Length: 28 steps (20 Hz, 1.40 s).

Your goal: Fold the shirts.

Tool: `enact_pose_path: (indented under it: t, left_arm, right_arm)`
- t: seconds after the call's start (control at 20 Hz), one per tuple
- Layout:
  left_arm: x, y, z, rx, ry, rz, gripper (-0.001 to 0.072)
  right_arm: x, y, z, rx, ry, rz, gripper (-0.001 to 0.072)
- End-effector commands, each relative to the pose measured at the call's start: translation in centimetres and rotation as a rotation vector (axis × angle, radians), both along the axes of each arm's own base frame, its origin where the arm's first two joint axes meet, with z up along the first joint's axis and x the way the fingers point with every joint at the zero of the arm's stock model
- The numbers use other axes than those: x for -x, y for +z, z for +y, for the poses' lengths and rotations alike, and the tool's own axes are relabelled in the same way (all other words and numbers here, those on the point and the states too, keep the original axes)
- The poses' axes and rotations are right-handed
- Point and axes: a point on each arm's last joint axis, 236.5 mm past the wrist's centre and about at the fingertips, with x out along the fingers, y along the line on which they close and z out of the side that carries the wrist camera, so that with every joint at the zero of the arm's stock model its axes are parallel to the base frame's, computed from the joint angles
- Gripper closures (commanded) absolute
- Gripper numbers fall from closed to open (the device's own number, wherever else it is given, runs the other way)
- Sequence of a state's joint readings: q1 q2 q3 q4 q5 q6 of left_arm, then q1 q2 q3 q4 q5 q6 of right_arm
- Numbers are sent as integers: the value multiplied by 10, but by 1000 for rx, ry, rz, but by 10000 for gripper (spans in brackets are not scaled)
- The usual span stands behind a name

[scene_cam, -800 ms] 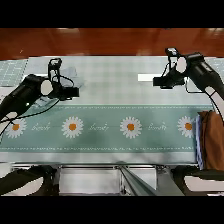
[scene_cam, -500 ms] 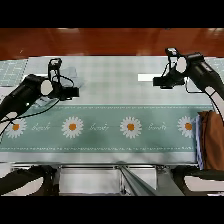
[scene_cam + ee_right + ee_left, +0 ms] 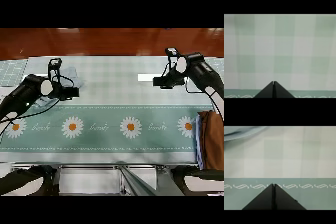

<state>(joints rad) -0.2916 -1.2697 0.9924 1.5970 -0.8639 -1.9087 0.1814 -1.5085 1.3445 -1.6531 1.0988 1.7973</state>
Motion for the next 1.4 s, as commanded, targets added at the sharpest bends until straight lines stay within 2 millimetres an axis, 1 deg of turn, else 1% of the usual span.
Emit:
enact_pose_path:
  t: [0.0, 0.1, 0.2, 0.25, 0.3, 0.35, 0.4, 0.45, 0.5, 0.55, 0.6, 0.65, 0.7, 0.75, 0.8, 0.85, 0.95, 1.05, 1.15, 1.2, 1.3, 1.35]
  left_arm:
    - [0, -1, 0, 0, -1, 1, 673]
    - [-4, 1, -1, 5, -1, -16, 672]
    - [-14, 8, -4, 16, -5, -63, 656]
    - [-21, 16, -1, 18, -4, -85, 539]
    - [-29, 27, 2, 24, 11, -109, 310]
    - [-40, 41, 8, 27, 27, -144, 199]
    - [-53, 59, 20, 25, 51, -189, 199]
    - [-66, 78, 33, 23, 80, -235, 199]
    - [-79, 101, 49, 26, 118, -286, 199]
    - [-91, 123, 68, 29, 162, -337, 199]
    - [-100, 142, 88, 30, 205, -382, 199]
    - [-106, 156, 109, 26, 247, -417, 199]
    - [-108, 161, 132, 18, 291, -431, 199]
    - [-108, 157, 153, 1, 322, -418, 199]
    - [-105, 145, 168, -15, 330, -380, 200]
    - [-101, 125, 179, -30, 310, -316, 200]
    - [-92, 82, 191, -51, 252, -183, 200]
    - [-87, 42, 203, -69, 229, -82, 200]
    - [-86, 6, 210, -63, 238, -6, 200]
    - [-85, -10, 209, -59, 237, 27, 200]
    - [-83, -40, 202, -49, 224, 90, 200]
    - [-81, -51, 197, -47, 212, 116, 200]
  right_arm:
    - [-6, 2, 1, -1, 4, -26, 688]
    - [-22, 8, 0, 7, 15, -99, 688]
    - [-30, 12, 2, 2, 19, -138, 688]
    - [-33, 13, 1, 4, 19, -149, 688]
    - [-36, 15, 1, 4, 21, -166, 688]
    - [-36, 16, -2, 14, 31, -164, 686]
    - [-32, 17, -4, 27, 53, -151, 659]
    - [-30, 17, -6, 37, 69, -140, 549]
    - [-23, 15, -8, 43, 66, -112, 322]
    - [-17, 13, -11, 55, 72, -83, 295]
    - [-9, 9, -12, 63, 81, -44, 294]
    - [1, 7, -12, 68, 102, -3, 294]
    - [12, 5, -10, 68, 123, 40, 294]
    - [19, 4, -7, 62, 138, 54, 294]
    - [27, 6, -3, 54, 147, 53, 294]
    - [32, 8, 0, 51, 156, 38, 295]
    - [45, 11, 6, 29, 152, 9, 295]
    - [59, 13, 6, 10, 136, -3, 295]
    - [67, 18, 5, 3, 124, -11, 296]
    - [68, 22, 4, -2, 114, -21, 296]
    - [67, 30, 5, -11, 97, -45, 296]
    - [66, 32, 5, -16, 89, -54, 296]
